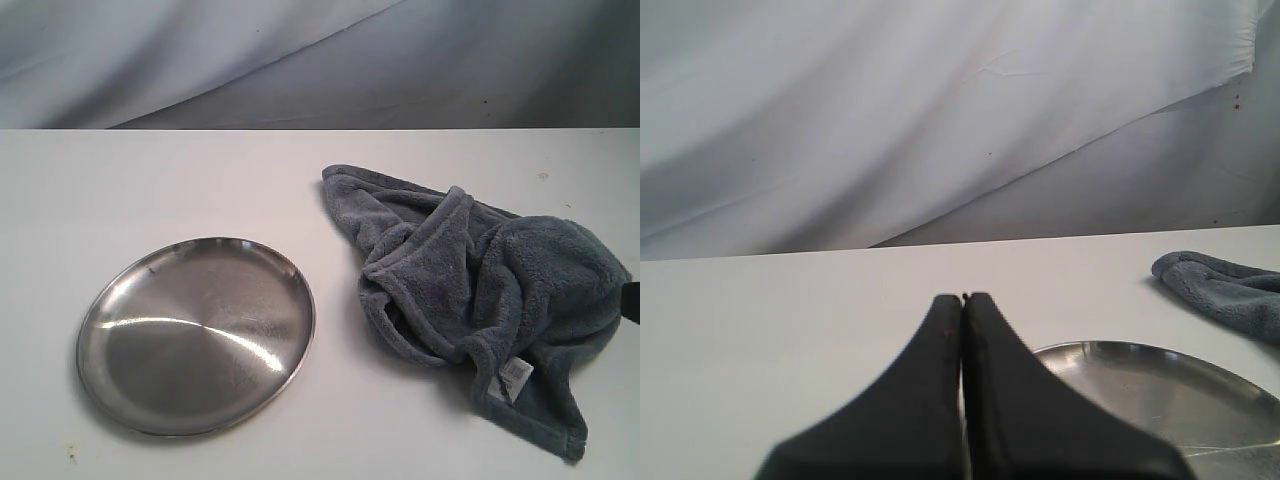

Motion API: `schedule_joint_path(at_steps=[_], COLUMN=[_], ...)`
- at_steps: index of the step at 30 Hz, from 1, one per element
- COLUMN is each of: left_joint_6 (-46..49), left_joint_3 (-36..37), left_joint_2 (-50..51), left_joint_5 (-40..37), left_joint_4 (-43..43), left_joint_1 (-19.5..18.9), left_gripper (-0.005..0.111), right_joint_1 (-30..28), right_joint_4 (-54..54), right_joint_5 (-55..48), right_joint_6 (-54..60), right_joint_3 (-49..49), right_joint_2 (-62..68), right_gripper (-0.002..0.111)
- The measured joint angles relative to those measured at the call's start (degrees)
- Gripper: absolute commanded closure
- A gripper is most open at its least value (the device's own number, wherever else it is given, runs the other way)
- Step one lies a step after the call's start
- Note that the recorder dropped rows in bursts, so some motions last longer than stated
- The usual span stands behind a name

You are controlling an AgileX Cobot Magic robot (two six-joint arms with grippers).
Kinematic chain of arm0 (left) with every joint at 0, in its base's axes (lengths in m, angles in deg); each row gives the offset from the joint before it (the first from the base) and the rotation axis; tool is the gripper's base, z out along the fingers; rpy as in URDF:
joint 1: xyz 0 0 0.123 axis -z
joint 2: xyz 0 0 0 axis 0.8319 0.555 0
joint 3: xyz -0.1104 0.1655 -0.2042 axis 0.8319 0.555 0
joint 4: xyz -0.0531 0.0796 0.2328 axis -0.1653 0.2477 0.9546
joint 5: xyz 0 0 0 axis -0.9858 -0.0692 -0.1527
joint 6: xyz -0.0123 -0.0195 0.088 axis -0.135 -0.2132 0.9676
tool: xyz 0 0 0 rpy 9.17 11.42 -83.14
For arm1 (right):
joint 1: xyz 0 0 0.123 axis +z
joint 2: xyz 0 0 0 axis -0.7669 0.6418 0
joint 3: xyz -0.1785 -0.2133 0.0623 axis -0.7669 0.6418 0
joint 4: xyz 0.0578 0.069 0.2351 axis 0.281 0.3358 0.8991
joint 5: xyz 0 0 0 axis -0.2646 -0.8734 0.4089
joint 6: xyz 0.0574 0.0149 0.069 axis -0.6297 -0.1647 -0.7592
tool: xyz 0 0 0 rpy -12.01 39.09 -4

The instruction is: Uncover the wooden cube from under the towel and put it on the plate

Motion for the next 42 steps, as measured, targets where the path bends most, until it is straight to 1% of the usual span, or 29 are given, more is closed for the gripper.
schedule_joint_path(at_steps=[3, 8, 14, 17, 21, 26, 42], left_joint_6=[0.0, 0.0, 0.0, 0.0, 0.0, 0.0, 0.0], left_joint_3=[0.0, 0.0, 0.0, 0.0, 0.0, 0.0, 0.0], left_joint_2=[0.0, 0.0, 0.0, 0.0, 0.0, 0.0, 0.0], left_joint_5=[0.0, 0.0, 0.0, 0.0, 0.0, 0.0, 0.0], left_joint_4=[0.0, 0.0, 0.0, 0.0, 0.0, 0.0, 0.0], left_joint_1=[0.0, 0.0, 0.0, 0.0, 0.0, 0.0, 0.0], left_gripper=[0.107, 0.107, 0.107, 0.107, 0.107, 0.107, 0.107], right_joint_1=[1.5, 6.5, 14.2, 16.5, 16.9, 16.9, 16.9], right_joint_4=[0.0, -1.2, -12.2, -18.0, -21.4, -22.0, -23.4], right_joint_5=[-1.5, -2.1, -0.4, 0.0, 0.2, 0.2, -0.8], right_joint_6=[0.2, -0.5, -9.4, -14.3, -18.1, -18.8, -20.3], right_joint_3=[-1.4, -4.6, -9.2, -12.0, -15.7, -21.0, -44.8], right_joint_2=[3.9, 11.1, 19.5, 23.8, 29.3, 35.6, 58.5], right_gripper=[0.108, 0.108, 0.108, 0.108, 0.108, 0.108, 0.108])
